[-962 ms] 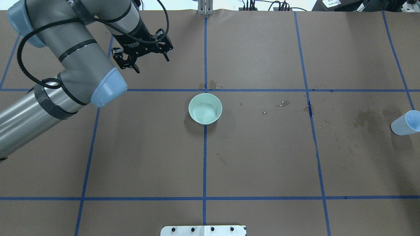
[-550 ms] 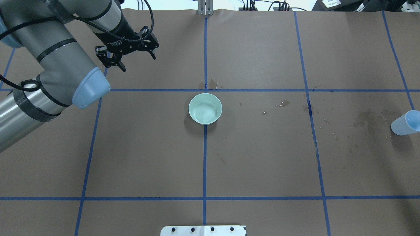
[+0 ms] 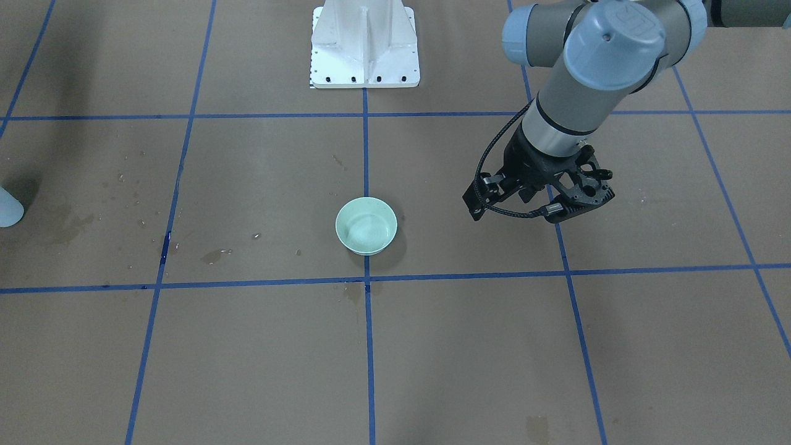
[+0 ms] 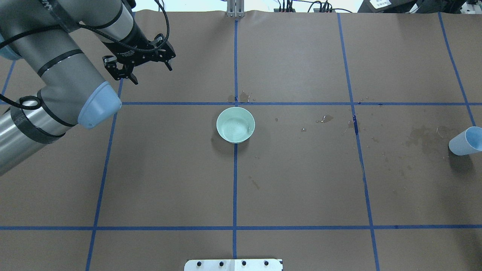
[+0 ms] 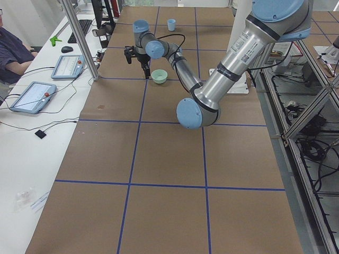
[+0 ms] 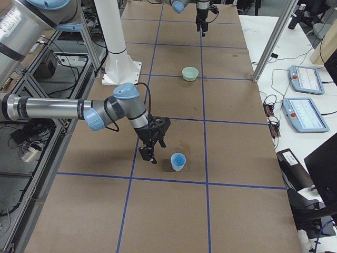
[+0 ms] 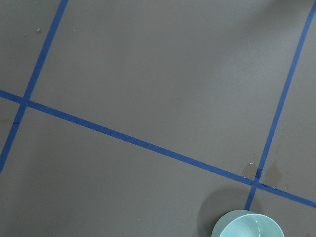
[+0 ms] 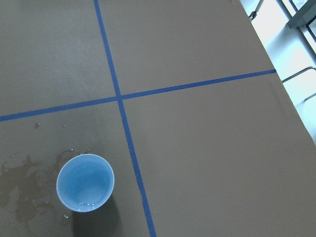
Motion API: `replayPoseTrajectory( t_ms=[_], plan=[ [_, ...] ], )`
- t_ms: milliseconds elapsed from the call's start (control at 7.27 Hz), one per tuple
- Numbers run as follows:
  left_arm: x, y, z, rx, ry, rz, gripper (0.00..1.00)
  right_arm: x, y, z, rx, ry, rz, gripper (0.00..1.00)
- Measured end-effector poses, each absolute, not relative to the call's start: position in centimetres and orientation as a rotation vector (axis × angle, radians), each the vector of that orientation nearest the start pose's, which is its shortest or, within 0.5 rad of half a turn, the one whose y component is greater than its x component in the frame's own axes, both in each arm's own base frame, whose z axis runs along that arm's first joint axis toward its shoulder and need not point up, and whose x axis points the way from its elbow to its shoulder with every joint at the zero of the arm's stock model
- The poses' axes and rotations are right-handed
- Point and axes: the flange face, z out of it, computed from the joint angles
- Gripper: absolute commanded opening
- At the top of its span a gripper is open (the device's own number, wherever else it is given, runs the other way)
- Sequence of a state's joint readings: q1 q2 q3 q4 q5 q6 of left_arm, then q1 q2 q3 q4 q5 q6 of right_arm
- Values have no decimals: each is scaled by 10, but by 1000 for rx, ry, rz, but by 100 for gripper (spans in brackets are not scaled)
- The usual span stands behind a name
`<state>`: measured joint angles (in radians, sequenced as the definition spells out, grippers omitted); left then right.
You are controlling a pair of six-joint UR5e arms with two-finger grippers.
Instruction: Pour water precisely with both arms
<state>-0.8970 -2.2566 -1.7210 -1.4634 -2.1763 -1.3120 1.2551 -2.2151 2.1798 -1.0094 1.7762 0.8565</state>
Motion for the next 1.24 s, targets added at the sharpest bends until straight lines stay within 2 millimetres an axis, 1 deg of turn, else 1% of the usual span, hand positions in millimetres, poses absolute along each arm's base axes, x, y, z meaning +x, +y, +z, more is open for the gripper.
replayPoseTrajectory(
  t_ms=[138, 275, 412, 550, 688, 825, 1100, 1238],
  plan=[
    [353, -564, 198, -98, 905, -377, 100, 10, -297, 552, 362, -429, 512, 99],
    [353, -565, 200, -98, 901, -379, 100, -14, -302, 552, 398, -393, 547, 99],
    [353, -565, 202, -99, 900, -380, 100, -45, -304, 552, 447, -362, 574, 99],
    [353, -565, 202, -100, 899, -379, 100, -72, -303, 552, 494, -346, 590, 99],
    [353, -564, 203, -100, 899, -379, 100, -90, -301, 553, 526, -332, 600, 99],
    [353, -564, 203, -100, 899, -378, 100, -106, -298, 559, 558, -300, 608, 98],
    [353, -564, 207, -103, 895, -377, 100, -139, -292, 578, 638, -263, 628, 98],
    [353, -564, 210, -105, 892, -377, 100, -161, -291, 585, 668, -259, 643, 98]
  ],
)
